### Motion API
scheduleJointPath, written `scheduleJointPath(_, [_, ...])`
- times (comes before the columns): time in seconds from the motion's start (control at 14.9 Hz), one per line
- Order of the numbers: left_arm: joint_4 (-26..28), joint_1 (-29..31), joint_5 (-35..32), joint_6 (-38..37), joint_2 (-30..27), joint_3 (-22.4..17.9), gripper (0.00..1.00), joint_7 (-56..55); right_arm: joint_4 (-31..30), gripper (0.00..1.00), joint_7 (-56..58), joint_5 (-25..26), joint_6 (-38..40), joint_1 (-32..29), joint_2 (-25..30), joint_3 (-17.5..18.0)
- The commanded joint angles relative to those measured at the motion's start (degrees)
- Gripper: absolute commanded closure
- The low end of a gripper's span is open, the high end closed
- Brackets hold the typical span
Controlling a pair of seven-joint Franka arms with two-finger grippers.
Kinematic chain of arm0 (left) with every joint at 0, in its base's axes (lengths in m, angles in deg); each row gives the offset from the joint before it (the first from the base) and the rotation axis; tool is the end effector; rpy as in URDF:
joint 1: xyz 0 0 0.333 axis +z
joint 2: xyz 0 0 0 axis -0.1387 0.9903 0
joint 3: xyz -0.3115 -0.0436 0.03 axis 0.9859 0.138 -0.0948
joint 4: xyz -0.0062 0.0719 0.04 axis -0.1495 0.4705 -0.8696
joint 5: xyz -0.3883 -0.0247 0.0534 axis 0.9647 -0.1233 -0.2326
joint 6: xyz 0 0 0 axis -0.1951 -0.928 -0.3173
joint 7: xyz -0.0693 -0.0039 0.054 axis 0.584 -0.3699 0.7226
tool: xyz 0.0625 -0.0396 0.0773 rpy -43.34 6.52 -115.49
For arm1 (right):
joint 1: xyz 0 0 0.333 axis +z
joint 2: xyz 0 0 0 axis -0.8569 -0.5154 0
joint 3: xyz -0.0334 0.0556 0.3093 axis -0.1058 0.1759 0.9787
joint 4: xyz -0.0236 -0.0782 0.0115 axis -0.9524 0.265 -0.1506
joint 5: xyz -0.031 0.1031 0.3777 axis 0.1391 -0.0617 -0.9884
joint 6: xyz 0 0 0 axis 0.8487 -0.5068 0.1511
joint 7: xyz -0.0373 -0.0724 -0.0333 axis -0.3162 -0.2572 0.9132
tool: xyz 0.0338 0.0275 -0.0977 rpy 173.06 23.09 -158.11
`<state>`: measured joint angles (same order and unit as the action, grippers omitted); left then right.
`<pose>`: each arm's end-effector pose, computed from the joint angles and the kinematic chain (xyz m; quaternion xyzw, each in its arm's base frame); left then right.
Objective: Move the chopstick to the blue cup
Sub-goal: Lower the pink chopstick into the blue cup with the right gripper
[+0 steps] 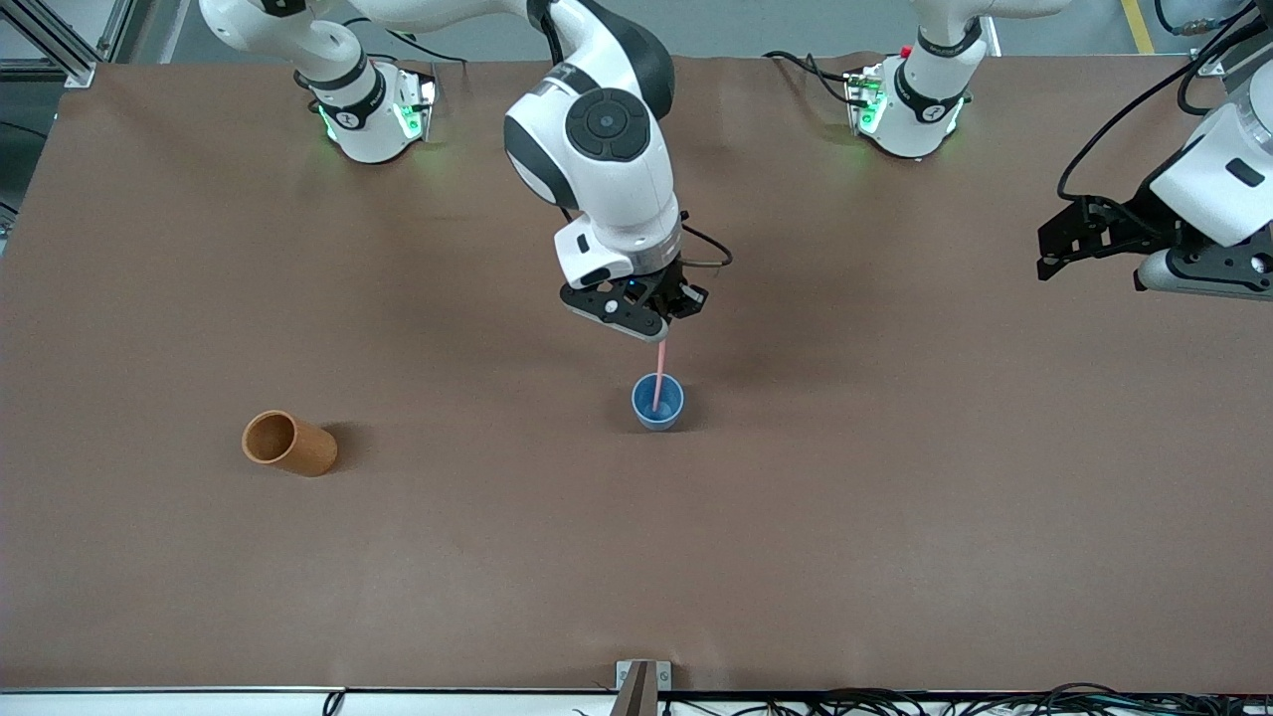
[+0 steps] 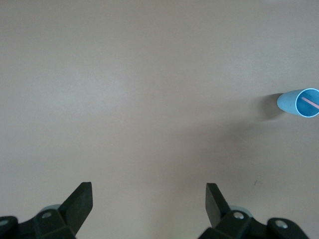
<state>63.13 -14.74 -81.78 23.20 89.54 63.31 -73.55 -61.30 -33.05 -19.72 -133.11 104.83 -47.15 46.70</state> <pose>0.5693 -0.0923 0.6513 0.9975 -0.0681 0.0158 0.0092 0.5184 0.5351 0.4411 -0.9702 0.2289 -0.0074 0.0796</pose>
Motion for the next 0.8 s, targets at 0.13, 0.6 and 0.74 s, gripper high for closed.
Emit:
scheduleJointPath(0.13, [0.34, 0.44, 1.1, -0.11, -0.5, 0.11, 0.0, 0.28, -1.38, 0.88, 0.06, 1.08, -4.11, 0.55, -0.99, -0.57])
scheduleJointPath(0.6, [0.34, 0.36, 1.19, -0.03, -0.41, 0.11, 0.0, 0.19, -0.85, 0.0, 0.23, 0.29, -3.58, -3.93, 3.03, -0.74])
scheduleJointPath(0.74, [0.26, 0.35, 1.19, -0.11, -0.41, 0.2, 0.0, 0.11, -1.11, 0.0, 0.58, 0.64, -2.01, -5.95, 5.85, -0.83])
